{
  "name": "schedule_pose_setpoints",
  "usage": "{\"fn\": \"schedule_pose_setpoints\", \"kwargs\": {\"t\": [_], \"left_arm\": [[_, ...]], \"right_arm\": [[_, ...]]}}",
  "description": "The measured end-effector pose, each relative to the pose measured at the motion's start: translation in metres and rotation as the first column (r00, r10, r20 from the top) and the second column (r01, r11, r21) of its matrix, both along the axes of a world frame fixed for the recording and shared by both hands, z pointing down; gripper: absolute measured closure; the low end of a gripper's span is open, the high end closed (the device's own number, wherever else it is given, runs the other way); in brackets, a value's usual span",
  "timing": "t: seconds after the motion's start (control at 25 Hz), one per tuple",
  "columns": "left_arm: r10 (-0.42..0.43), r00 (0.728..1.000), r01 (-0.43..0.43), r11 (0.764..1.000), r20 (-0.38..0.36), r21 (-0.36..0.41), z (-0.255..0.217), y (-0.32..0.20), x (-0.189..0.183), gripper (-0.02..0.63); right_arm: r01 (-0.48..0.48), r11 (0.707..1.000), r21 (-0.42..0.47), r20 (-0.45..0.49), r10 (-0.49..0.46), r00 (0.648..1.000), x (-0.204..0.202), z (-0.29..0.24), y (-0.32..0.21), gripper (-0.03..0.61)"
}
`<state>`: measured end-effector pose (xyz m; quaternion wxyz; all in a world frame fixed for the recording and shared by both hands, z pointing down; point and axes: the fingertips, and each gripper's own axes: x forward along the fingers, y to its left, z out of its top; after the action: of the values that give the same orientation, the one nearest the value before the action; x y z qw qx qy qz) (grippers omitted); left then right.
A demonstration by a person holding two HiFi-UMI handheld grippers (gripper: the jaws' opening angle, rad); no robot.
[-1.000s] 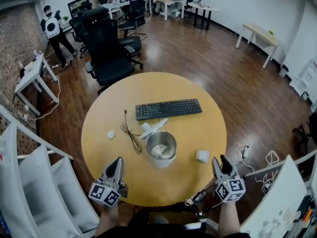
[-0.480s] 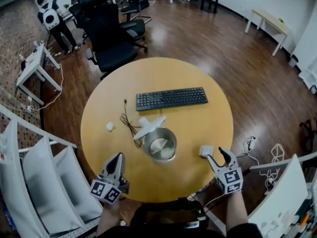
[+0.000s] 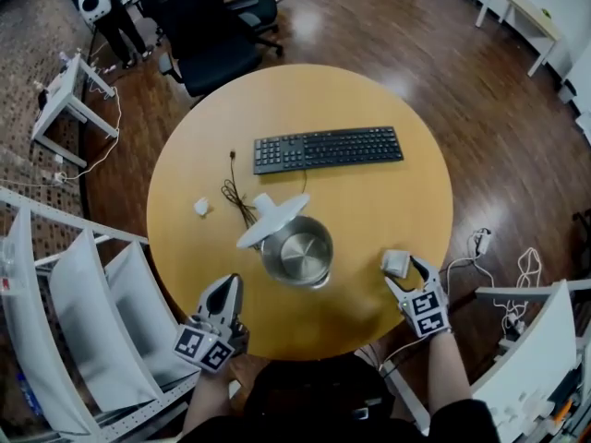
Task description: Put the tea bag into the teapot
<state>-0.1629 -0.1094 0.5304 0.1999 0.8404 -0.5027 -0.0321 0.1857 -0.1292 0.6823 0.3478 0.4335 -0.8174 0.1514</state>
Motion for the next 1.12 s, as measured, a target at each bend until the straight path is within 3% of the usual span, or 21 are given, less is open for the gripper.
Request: {"fn": "schedule_pose_setpoints", "kwargs": {"t": [0.08,0.32,0.44,0.72,0.96,1.12], "left_arm": [[-0.002,1.000,0.002,1.000,0.006,-0.022,0.005,0.002,0.001,0.620],[-0.023,1.000,0.023,0.997,0.007,-0.068,0.017,0.006,-0.003,0.620],[-0.040,0.999,0.039,0.996,-0.008,-0.076,0.019,0.009,-0.004,0.620],[-0.074,0.997,0.070,0.993,-0.036,-0.100,0.025,0.020,-0.007,0.620],[-0.098,0.994,0.092,0.990,-0.053,-0.103,0.025,0.026,-0.014,0.620],[-0.100,0.994,0.096,0.992,-0.053,-0.077,0.014,0.023,-0.018,0.620]], "right_arm": [[0.038,0.999,-0.011,-0.040,-0.039,0.998,0.000,0.011,-0.001,0.238],[0.214,0.975,-0.051,-0.137,-0.219,0.966,-0.007,0.035,-0.014,0.238],[0.266,0.959,-0.102,-0.136,-0.278,0.951,-0.005,0.046,-0.018,0.235],[0.255,0.953,-0.163,-0.021,-0.261,0.965,-0.005,0.049,-0.016,0.276],[0.252,0.960,-0.124,-0.023,-0.256,0.966,-0.016,0.042,-0.009,0.371],[0.247,0.966,-0.073,-0.038,-0.250,0.967,-0.020,0.026,-0.011,0.383]]}}
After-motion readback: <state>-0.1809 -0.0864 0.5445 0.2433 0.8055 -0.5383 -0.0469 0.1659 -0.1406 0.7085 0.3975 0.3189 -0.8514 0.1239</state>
